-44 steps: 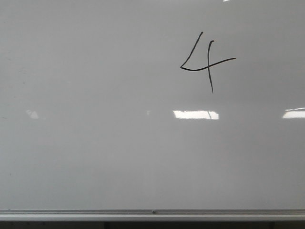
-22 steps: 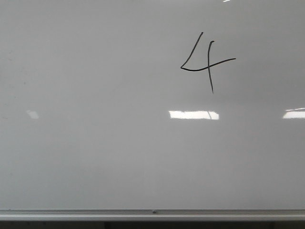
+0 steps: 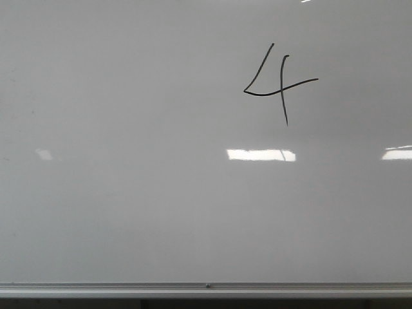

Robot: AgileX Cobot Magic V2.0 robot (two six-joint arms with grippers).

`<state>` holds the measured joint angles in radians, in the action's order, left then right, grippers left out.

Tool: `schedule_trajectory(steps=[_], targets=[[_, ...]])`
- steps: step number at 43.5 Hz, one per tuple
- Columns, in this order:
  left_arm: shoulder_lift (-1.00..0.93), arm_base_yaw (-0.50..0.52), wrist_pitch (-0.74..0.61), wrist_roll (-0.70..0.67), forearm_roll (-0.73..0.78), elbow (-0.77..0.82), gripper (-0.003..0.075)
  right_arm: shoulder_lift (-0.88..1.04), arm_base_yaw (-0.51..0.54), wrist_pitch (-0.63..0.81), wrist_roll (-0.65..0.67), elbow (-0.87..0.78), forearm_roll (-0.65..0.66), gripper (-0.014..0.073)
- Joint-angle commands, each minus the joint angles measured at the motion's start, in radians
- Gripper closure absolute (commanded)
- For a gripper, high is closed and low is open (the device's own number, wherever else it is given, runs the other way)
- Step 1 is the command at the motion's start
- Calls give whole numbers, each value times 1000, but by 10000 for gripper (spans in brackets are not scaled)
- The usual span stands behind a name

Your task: Write number 4 on whiteboard

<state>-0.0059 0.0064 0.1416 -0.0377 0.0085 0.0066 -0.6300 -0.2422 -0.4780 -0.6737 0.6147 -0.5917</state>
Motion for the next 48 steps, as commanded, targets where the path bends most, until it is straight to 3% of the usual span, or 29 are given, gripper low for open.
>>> schedule_trajectory(steps=[1, 28, 33, 41, 48], targets=[[-14, -8, -76, -9, -9, 5, 741, 1, 6, 64, -4, 28, -27, 664], [-14, -8, -76, -9, -9, 5, 741, 1, 6, 63, -4, 27, -27, 664], [-14, -8, -76, -9, -9, 5, 741, 17, 6, 77, -4, 23, 26, 664], [-14, -8, -76, -9, -9, 5, 741, 110, 6, 241, 52, -98, 126, 664], [-14, -8, -76, -9, -9, 5, 741, 261, 29, 425, 257, -289, 281, 664]])
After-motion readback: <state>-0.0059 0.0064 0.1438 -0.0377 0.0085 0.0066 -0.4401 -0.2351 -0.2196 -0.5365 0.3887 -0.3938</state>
